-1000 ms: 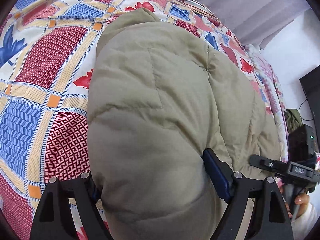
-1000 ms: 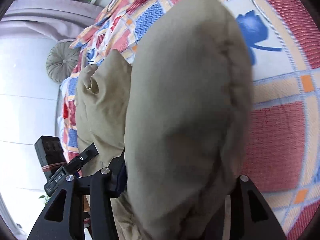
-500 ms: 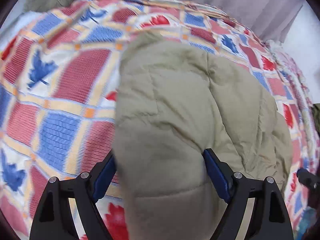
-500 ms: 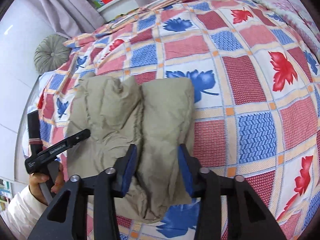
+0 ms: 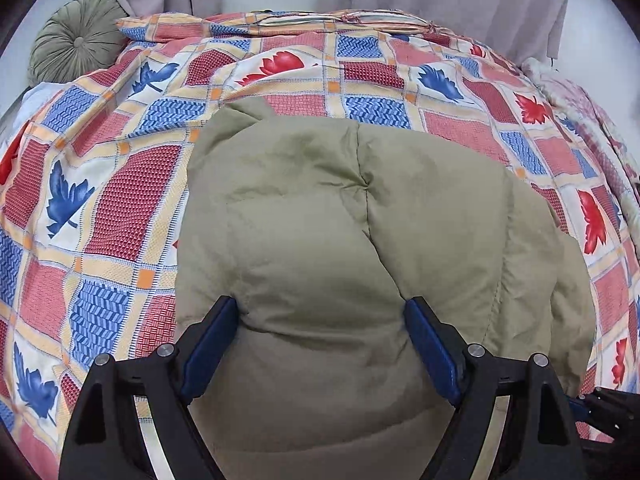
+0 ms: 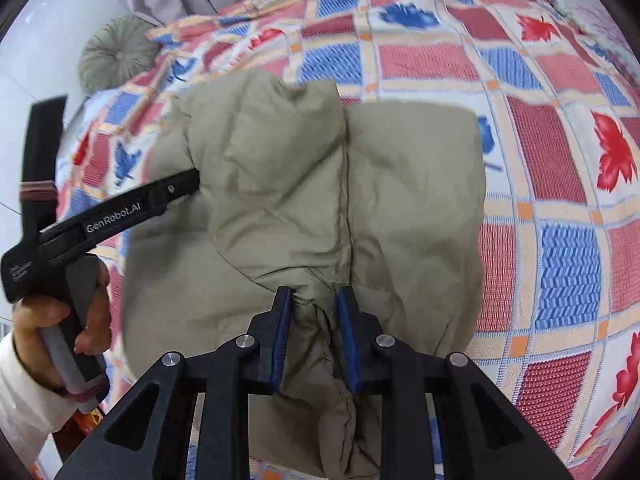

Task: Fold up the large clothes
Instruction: 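Lower the folded end onto the bundle and press it flat with both tools, then open the right tool and pull both tools back from the bundle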

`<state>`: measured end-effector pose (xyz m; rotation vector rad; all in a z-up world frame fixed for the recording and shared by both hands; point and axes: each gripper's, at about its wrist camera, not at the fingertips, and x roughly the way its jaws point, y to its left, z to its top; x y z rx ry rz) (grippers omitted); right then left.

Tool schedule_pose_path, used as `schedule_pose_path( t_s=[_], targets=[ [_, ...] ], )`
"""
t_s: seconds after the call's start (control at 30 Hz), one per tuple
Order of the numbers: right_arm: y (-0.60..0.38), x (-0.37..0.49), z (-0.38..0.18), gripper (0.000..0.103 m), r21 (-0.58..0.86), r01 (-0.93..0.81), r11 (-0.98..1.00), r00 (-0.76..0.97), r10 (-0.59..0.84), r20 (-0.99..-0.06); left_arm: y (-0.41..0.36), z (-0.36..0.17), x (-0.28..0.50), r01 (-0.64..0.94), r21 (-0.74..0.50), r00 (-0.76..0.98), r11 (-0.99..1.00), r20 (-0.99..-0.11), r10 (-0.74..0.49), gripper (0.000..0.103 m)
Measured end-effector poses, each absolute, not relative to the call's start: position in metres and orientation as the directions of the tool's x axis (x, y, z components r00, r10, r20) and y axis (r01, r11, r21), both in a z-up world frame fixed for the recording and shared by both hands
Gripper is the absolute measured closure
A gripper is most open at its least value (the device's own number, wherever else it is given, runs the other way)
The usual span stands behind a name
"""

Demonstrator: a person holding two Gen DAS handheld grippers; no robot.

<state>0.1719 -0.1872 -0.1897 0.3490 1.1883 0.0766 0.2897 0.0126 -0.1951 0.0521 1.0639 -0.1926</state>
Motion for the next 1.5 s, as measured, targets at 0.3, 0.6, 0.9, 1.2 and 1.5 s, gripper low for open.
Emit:
schedule_pose_path(
  t_s=[0.3, 0.6, 0.9, 1.2, 1.5],
  targets=[
    [-0.200, 0.173, -0.230, 0.077, 0.325, 0.185, 0.927, 0.382, 0.237, -0.893, 0.006, -0.203, 0.289, 0.192, -0.019, 0.465, 0.981, -0.879, -0.108, 0.014],
    [-0.208, 0.157, -0.216, 0.076, 0.367, 0.216, 0.905, 0.391, 0.264, -0.882, 0.061, -0.167, 0.226, 0.138, -0.043, 0.500, 0.990, -0.860, -0.107, 0.015],
    [-0.205, 0.108, -0.182, 0.074, 0.349, 0.199, 0.916, 0.430, 0.239, -0.871, 0.089, -0.196, 0.171, 0.108, -0.052, 0.443, 0.993, -0.891, -0.094, 0.013],
    [-0.193, 0.096, -0.211, 0.074, 0.303, 0.220, 0.927, 0.319, 0.225, -0.921, 0.088, -0.204, 0.174, 0.107, -0.046, 0.403, 0.993, -0.911, -0.086, 0.013],
    [-0.204, 0.083, -0.180, 0.073, 0.322, 0.226, 0.919, 0.332, 0.238, -0.913, 0.089, -0.202, 0.178, 0.079, -0.050, 0.373, 0.996, -0.925, -0.076, 0.013]
  ],
)
